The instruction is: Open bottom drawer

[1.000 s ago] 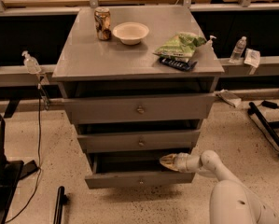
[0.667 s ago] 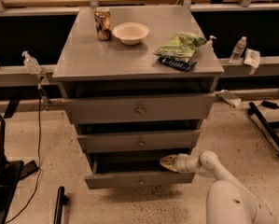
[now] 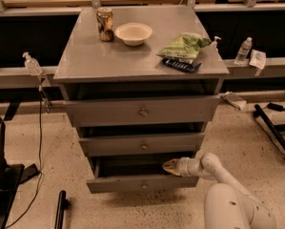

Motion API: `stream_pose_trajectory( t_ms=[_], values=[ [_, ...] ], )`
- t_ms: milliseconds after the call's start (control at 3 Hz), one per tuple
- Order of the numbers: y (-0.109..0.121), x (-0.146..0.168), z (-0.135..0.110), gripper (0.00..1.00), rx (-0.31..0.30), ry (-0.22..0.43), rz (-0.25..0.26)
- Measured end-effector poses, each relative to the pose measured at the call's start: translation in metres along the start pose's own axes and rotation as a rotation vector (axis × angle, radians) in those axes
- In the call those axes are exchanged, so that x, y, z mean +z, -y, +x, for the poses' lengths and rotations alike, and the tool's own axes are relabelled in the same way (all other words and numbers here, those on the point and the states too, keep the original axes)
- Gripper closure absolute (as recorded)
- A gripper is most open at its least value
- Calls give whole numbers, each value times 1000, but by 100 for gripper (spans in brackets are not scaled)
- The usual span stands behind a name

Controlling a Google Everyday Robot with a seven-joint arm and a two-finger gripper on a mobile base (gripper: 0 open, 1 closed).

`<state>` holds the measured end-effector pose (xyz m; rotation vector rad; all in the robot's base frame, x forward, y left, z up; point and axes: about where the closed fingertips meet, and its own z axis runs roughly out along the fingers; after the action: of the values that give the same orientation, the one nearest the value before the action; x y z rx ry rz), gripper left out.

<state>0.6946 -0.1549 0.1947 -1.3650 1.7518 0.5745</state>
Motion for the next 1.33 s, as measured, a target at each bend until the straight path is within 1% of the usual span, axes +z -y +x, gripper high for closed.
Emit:
stream_pose_trajectory(
  t_ms=[667, 1333],
  values=[
    [-6, 17, 12, 100, -50, -56, -58],
    [-6, 15, 10, 100, -50, -56, -58]
  ],
)
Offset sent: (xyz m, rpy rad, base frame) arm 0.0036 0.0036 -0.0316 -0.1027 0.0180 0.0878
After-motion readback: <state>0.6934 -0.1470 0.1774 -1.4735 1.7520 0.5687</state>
